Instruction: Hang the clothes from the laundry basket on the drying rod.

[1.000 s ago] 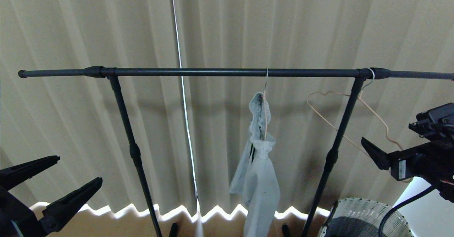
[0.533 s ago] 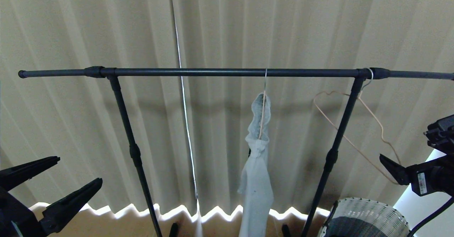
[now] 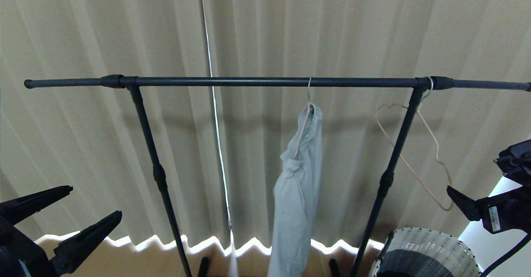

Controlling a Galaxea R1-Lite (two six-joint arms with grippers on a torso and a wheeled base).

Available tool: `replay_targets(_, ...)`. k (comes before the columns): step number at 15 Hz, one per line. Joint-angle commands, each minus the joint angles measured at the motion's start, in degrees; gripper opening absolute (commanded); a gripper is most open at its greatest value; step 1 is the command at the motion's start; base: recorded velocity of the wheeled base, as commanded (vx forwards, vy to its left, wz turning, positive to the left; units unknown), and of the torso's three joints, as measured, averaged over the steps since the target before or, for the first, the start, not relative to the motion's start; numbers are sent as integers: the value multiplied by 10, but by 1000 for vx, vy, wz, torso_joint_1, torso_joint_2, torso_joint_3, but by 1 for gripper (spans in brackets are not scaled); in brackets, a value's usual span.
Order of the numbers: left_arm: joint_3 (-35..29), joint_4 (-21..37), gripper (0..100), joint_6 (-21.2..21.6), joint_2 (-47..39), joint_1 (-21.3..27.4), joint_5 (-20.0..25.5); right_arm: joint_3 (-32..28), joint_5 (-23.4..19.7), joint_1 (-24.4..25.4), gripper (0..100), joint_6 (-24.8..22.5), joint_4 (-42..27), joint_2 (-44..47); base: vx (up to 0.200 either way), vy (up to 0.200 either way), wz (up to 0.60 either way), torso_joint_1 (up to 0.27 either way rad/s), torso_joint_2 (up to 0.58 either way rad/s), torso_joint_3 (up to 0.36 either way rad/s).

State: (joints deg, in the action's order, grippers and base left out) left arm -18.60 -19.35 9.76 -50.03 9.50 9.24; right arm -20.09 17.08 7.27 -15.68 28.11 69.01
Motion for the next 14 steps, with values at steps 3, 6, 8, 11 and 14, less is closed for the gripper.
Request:
replay_targets(3, 0, -1, 100, 1, 0, 0, 0, 6, 0, 1, 100, 0, 5, 1, -200, 0, 0, -2, 1, 5)
replay_targets(6, 0, -1, 100, 0, 0, 0, 0, 10, -2, 2, 100, 1, 6, 2, -200, 0, 0, 4, 6, 2)
replay_targets(8, 3, -2, 100, 3, 4, 0, 0, 16, -12, 2, 100, 2, 7, 2, -100, 0, 0, 1, 4, 1)
replay_targets(11, 3, -2, 100, 3, 7, 0, 0, 26, -13, 5, 100, 2, 27, 2, 0, 0, 0, 0, 0, 0)
replay_targets(14, 3, -2, 100, 3, 7, 0, 0, 54, -13, 5, 100, 1, 77, 15, 0, 0, 0, 0, 0, 0)
